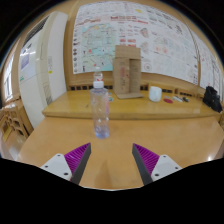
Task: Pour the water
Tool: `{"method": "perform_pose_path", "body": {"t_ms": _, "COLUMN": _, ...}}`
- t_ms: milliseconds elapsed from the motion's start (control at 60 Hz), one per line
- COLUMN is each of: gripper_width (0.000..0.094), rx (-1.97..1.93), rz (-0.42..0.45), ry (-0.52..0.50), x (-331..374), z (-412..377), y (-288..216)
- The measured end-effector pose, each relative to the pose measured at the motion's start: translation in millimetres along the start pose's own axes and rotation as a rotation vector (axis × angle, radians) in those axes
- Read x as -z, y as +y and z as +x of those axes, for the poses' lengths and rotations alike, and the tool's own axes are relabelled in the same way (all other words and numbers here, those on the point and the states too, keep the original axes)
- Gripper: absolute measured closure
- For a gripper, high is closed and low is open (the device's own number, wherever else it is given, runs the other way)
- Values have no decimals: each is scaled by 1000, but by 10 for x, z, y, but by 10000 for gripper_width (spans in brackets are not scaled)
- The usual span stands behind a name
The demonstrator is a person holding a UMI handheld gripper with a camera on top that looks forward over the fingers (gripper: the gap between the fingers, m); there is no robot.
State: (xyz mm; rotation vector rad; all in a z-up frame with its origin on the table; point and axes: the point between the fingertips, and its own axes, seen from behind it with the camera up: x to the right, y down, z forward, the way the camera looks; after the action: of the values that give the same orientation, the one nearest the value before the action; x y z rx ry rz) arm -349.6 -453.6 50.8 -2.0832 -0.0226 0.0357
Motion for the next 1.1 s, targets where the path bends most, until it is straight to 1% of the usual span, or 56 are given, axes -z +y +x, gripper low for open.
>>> {"method": "perform_pose_path", "body": {"t_ms": 117, "gripper_width": 84, "rx": 15, "rz": 73, "ry": -1, "x": -699, "z": -298, "y": -401}}
{"method": "perform_pose_path", "body": {"t_ms": 250, "gripper_width": 96, "rx": 8, "rz": 121, "ry": 20, "x": -1379, "z": -392, "y": -712}}
{"method": "perform_pose_path", "body": {"t_ms": 300, "gripper_width": 117, "rx": 15, "rz": 136, "ry": 22, "x": -1562, "z": -425, "y": -778}}
{"method": "perform_pose_path", "body": {"t_ms": 350, "gripper_width": 163, "rx": 29, "rz": 143, "ry": 30, "x": -1732, "z": -419, "y": -800}}
{"method": "perform_pose_path", "body": {"t_ms": 400, "gripper_width": 235, "rx": 37, "rz": 146, "ry": 25, "x": -1829, "z": -456, "y": -800}}
{"method": "perform_pose_path", "body": {"t_ms": 433, "gripper_width": 347, "rx": 36, "rz": 152, "ry": 23, "x": -1863, "z": -465, "y": -817}}
{"method": "perform_pose_path", "body": {"t_ms": 467, "gripper_width": 407, "rx": 37, "rz": 158, "ry": 25, "x": -1880, "z": -467, "y": -833}}
{"method": "perform_pose_path", "body": {"t_ms": 500, "gripper_width": 411, "rx": 36, "rz": 171, "ry": 23, "x": -1891, "z": -474, "y": -854}}
{"method": "perform_pose_path", "body": {"t_ms": 617, "gripper_width": 476, "rx": 20, "rz": 183, "ry": 13, "x": -1904, "z": -479, "y": -851}}
{"method": "perform_pose_path", "body": {"t_ms": 633, "gripper_width": 504, "rx": 17, "rz": 185, "ry": 9, "x": -1903, "z": -485, "y": -853}}
{"method": "perform_pose_path", "body": {"t_ms": 683, "gripper_width": 542, "rx": 17, "rz": 190, "ry": -3, "x": -1902, "z": -506, "y": -864}}
{"method": "perform_pose_path", "body": {"t_ms": 700, "gripper_width": 519, "rx": 20, "rz": 194, "ry": -8, "x": -1893, "z": -504, "y": -848}}
{"method": "perform_pose_path", "body": {"t_ms": 717, "gripper_width": 571, "rx": 25, "rz": 195, "ry": -11, "x": -1893, "z": -510, "y": -849}}
{"method": "perform_pose_path", "body": {"t_ms": 750, "gripper_width": 572, "rx": 31, "rz": 198, "ry": -14, "x": -1892, "z": -511, "y": -853}}
{"method": "perform_pose_path", "body": {"t_ms": 767, "gripper_width": 604, "rx": 36, "rz": 198, "ry": -15, "x": -1891, "z": -510, "y": -851}}
{"method": "perform_pose_path", "body": {"t_ms": 883, "gripper_width": 607, "rx": 37, "rz": 206, "ry": -43, "x": -1841, "z": -551, "y": -941}}
{"method": "perform_pose_path", "body": {"t_ms": 950, "gripper_width": 606, "rx": 18, "rz": 218, "ry": -72, "x": -1772, "z": -571, "y": -1087}}
{"method": "perform_pose_path", "body": {"t_ms": 1100, "gripper_width": 606, "rx": -98, "rz": 289, "ry": -198, "x": -1552, "z": -617, "y": -1780}}
